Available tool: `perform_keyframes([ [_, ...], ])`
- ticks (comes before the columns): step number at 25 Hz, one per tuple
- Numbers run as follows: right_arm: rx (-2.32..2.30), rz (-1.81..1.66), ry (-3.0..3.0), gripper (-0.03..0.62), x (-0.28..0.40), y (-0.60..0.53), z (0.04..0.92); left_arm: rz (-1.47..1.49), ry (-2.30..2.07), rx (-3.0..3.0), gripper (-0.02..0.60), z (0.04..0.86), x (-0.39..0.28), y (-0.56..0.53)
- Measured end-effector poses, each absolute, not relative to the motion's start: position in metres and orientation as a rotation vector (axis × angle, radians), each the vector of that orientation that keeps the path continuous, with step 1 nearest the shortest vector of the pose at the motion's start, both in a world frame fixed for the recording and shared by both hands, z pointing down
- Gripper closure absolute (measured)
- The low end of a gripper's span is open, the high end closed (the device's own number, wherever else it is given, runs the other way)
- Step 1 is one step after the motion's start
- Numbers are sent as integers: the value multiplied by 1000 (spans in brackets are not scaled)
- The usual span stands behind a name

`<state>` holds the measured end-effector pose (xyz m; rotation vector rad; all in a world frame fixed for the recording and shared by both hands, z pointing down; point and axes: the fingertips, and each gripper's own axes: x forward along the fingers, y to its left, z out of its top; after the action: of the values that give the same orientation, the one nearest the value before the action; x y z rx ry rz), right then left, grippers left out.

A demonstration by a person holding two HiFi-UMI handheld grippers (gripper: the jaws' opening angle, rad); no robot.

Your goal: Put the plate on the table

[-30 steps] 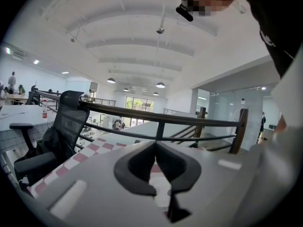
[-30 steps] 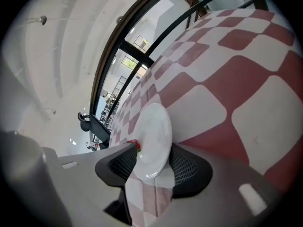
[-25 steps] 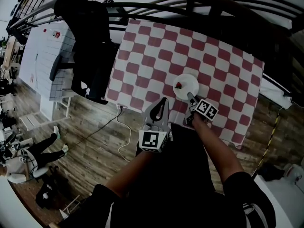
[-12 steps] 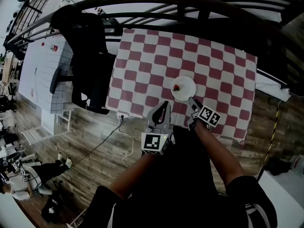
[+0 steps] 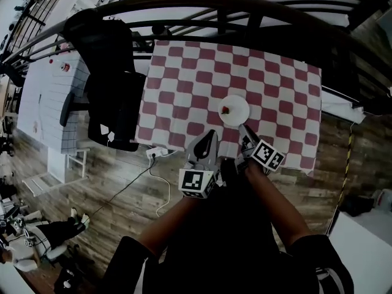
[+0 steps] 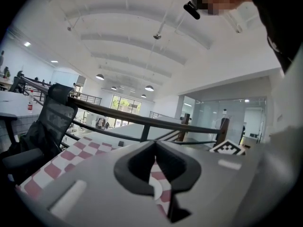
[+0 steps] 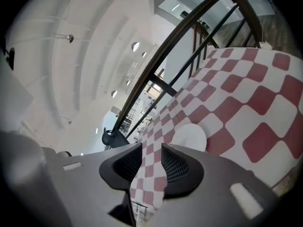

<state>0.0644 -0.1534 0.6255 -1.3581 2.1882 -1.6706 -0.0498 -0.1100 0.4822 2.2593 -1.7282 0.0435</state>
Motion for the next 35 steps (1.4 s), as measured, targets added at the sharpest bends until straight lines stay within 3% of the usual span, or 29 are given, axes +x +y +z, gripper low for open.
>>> perform_keyframes([
  [3, -1378, -1595, 2220, 543, 62, -142, 599, 33, -1708, 2276, 572, 479, -52, -103],
  [8, -1421, -1416, 2340, 594, 60, -126, 560, 9, -1682, 2312, 572, 469, -53, -96],
  [16, -1423, -1227, 2462, 594, 37, -108, 500, -38, -1640, 2356, 572, 448, -53, -96],
  [29, -1681, -544, 2580, 594, 47, -91, 398, -109, -1636, 2519, 572, 389, -38, -87],
  [35, -1742, -465, 2553, 595, 52, -77, 389, -140, -1635, 2567, 572, 377, -29, -78],
])
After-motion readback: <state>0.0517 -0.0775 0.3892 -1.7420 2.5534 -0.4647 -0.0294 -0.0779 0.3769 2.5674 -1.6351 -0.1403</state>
